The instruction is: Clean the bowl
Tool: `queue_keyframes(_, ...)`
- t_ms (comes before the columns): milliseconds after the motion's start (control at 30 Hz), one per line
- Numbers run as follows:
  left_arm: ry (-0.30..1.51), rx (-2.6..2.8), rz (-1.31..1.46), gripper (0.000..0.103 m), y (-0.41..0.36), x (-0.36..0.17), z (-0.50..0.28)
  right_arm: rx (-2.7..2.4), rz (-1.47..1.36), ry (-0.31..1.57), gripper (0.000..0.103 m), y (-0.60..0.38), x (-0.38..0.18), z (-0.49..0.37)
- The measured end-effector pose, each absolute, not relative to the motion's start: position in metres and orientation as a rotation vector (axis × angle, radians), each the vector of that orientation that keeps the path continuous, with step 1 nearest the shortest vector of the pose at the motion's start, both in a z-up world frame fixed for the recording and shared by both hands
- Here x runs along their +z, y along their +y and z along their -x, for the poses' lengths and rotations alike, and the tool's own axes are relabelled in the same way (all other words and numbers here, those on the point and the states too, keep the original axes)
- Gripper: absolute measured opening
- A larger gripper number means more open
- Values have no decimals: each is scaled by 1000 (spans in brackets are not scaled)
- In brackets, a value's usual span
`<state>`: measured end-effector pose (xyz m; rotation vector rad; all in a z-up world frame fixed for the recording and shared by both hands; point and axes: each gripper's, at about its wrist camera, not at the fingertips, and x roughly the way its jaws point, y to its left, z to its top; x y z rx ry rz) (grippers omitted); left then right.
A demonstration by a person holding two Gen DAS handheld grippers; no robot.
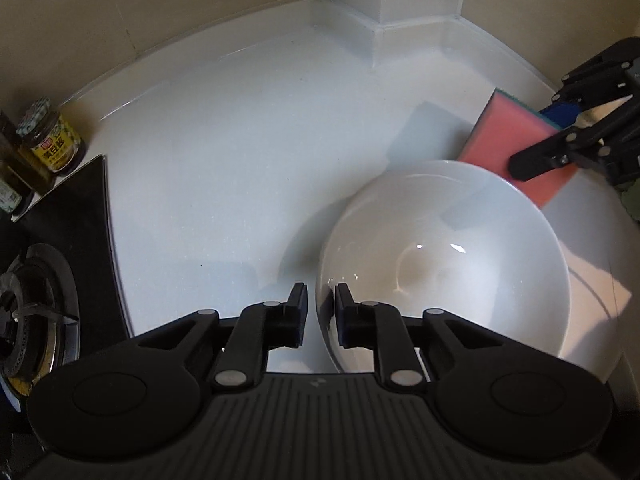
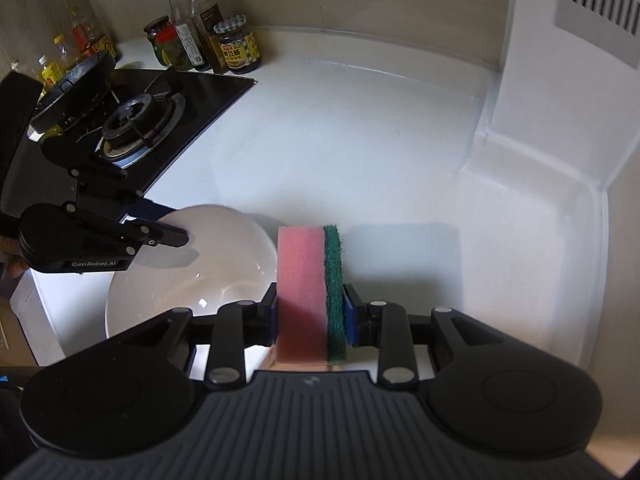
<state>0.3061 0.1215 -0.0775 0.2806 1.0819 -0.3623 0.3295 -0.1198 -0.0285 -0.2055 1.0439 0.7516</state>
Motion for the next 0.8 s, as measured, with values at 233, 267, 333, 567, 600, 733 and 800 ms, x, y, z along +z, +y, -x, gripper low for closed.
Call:
queue_keyframes(233,961,-590,-538,13,99,-81,-320,748,275,1034,26,-114,-25,-334)
queue_keyframes(267,941,-625,-577,13,94,-81,-322,746,284,1028,27,-111,-24,-337)
queue_keyframes(333,924,-663,-594,14,92,-81,-326,742,292,1025,27,-108,-24,-343)
queue_keyframes(567,1064,-382,-199,21,126,-72,-318,732,227,1040,26,-117,-28,-346)
queue_keyframes(600,1069,-360,-166,20,130,-74,-314,728,216,1042,26,-119,-28,-344)
queue_keyframes(733,1056,-355,-137,5,137,-78,-305,720,195,1041,26,-123,-29,-337)
queue_keyframes(800,1046,-390,-196,5,126,-74,-309,727,205,1045,26,-123,-29,-337)
